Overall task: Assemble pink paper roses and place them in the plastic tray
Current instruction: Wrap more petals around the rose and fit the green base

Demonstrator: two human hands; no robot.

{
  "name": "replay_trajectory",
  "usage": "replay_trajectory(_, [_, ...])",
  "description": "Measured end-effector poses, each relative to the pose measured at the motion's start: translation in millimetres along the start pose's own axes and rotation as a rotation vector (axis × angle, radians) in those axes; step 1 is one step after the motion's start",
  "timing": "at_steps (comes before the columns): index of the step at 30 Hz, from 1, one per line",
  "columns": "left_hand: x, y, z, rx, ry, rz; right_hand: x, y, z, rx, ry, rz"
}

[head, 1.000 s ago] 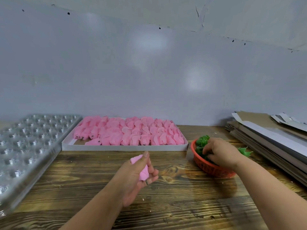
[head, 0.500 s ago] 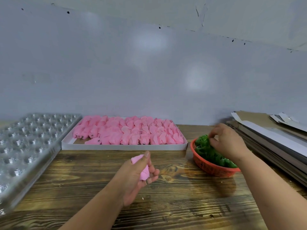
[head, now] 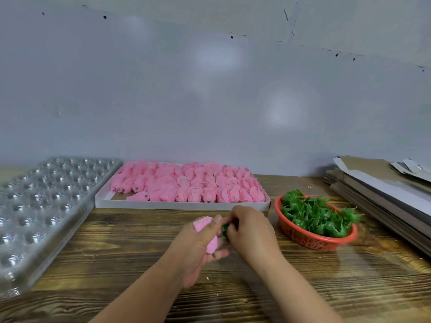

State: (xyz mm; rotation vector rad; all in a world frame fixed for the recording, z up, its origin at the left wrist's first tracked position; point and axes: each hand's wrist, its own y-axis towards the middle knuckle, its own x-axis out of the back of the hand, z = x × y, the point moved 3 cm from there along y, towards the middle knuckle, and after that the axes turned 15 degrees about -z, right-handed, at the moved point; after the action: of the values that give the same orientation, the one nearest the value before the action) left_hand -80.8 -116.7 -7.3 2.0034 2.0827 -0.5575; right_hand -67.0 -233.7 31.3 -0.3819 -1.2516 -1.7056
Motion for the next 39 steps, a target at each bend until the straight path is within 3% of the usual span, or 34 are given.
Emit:
replay_trajectory(8, [4,5,3,-0.002,0.033,-0.136,-8,-11,-12,-0.409,0.779,-0.001])
replay_trajectory(10, [4,6,5,-0.048,0.143,-0.175,-9,-11,-13,-0.421,0.791,-0.015])
replay_trajectory(16, [5,4,-1,-0.253,0.44,-0.191,-7,-10,-13,-0.286,0.435,-0.063])
replay_trajectory(18, [4,5,-1,-0.248,0.455,-0.24,-7,-11,-11,-0.313,0.524,-0.039])
replay_trajectory(20, [5,7,-2,-0.224,0.453,-0.303,-8,-13,-12,-0.419,0.775,0.024])
replay_trajectory(22, [7,8,-4,-0.171,0.38,-0.33,-8,-15,-12,-0.484,1.021,0.151])
replay_trajectory(25, [10,7,-5,-0.088,0.218,-0.307,-11,-16,-14,-0.476,1.195,0.282])
replay_trajectory(30, [8,7,-2,-0.025,0.092,-0.276,-13,-15,-10,-0.463,1.247,0.243])
replay_trajectory(34, [11,11,-5,0.054,-0.205,-0.318,-14,-12,-19,-0.654,1.359,0.203])
replay_trajectory(39, [14,16,-14,0.065,-0.409,-0.323,-25,-25,-11,-0.753,1.315,0.456])
